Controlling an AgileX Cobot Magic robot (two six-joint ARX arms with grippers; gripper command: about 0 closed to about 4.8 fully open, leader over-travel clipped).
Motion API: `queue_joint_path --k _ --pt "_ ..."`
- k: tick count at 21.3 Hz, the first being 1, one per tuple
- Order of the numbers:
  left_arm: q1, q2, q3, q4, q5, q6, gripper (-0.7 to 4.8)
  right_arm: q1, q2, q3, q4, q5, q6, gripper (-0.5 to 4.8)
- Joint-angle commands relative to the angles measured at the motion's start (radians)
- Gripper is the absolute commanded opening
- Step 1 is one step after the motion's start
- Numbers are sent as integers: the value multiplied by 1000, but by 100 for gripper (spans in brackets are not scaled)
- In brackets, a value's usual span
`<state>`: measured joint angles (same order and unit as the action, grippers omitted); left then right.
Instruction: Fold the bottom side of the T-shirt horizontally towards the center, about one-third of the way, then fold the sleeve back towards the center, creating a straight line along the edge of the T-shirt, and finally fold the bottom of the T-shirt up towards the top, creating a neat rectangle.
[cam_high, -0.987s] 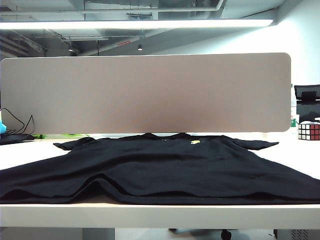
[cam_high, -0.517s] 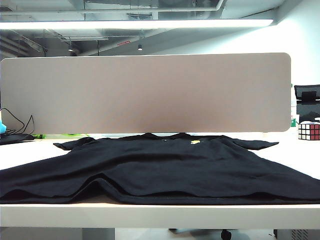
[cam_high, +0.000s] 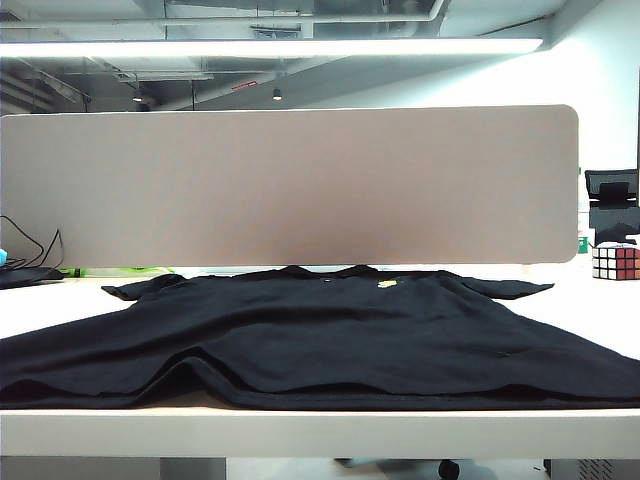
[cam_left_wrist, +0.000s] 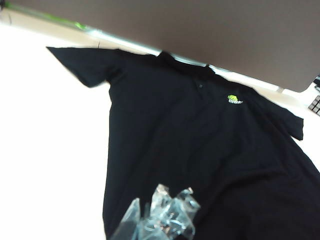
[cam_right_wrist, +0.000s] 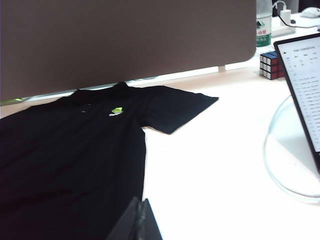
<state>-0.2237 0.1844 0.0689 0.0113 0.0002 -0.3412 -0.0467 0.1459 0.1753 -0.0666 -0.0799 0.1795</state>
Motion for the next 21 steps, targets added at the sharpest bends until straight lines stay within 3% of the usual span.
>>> queue_joint_path --k 1,4,6,10,12,14,15,18,20,21 --pt "2 122 66 20 39 -14 -6 0 101 79 -21 7 8 -4" --pt "2 257 135 20 72 -6 -6 0 222 161 -85 -16 7 -4" --pt "26 427 224 20 117 19 -6 0 364 239 -140 -86 2 -4" --pt "164 667 344 29 404 38 -5 -1 614 339 -204 -272 -65 5" --pt "254 759 386 27 557 35 -4 -3 713 368 -219 -345 -69 56" --pt "433 902 438 26 808 -6 35 -13 867 409 -255 -436 -68 104" --pt "477 933 442 26 855 -27 50 -13 894 414 -265 -444 -68 110" --pt "533 1007 442 17 879 -90 60 -19 975 422 -286 -450 -68 110" --pt "537 1068 442 -13 880 -86 63 -21 1027 422 -320 -455 -59 122" --pt "536 1100 442 -57 888 -85 108 -26 1056 422 -346 -458 -49 149"
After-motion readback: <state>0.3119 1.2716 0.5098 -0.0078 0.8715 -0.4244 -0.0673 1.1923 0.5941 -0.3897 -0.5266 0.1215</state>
